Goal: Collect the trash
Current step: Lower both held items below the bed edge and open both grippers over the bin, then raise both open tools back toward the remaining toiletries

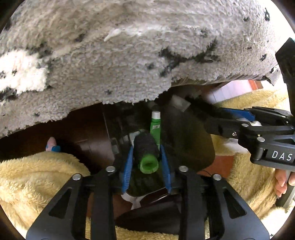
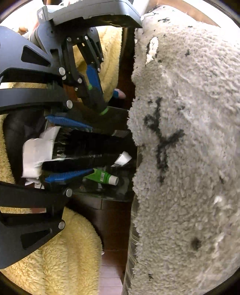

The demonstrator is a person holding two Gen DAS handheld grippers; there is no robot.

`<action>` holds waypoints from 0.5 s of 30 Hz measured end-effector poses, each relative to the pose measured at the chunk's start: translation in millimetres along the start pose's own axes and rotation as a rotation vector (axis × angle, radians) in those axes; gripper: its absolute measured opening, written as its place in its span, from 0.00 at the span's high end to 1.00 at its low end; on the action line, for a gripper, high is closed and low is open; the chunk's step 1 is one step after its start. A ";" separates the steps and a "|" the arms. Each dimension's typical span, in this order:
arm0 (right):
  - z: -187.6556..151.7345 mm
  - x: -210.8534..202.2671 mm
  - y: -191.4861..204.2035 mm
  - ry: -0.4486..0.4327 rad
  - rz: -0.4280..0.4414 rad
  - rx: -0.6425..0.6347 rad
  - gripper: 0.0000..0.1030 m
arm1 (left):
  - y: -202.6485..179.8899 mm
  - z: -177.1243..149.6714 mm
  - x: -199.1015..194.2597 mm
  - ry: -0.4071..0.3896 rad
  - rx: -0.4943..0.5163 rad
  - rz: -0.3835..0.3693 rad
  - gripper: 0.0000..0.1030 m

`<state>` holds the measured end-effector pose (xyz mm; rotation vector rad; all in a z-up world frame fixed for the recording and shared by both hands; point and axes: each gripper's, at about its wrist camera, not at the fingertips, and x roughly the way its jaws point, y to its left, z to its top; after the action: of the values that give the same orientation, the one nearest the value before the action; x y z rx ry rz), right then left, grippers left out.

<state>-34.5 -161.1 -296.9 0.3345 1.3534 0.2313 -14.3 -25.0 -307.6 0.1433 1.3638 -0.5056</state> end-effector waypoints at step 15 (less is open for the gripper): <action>17.9 -104.3 -14.1 -0.296 -0.057 0.003 0.24 | -4.8 19.3 -88.1 -0.201 0.005 0.075 0.28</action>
<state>-38.8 -212.8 -203.6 0.3183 1.0699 0.1266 -9.4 -13.6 -218.2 0.1434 1.1570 -0.4485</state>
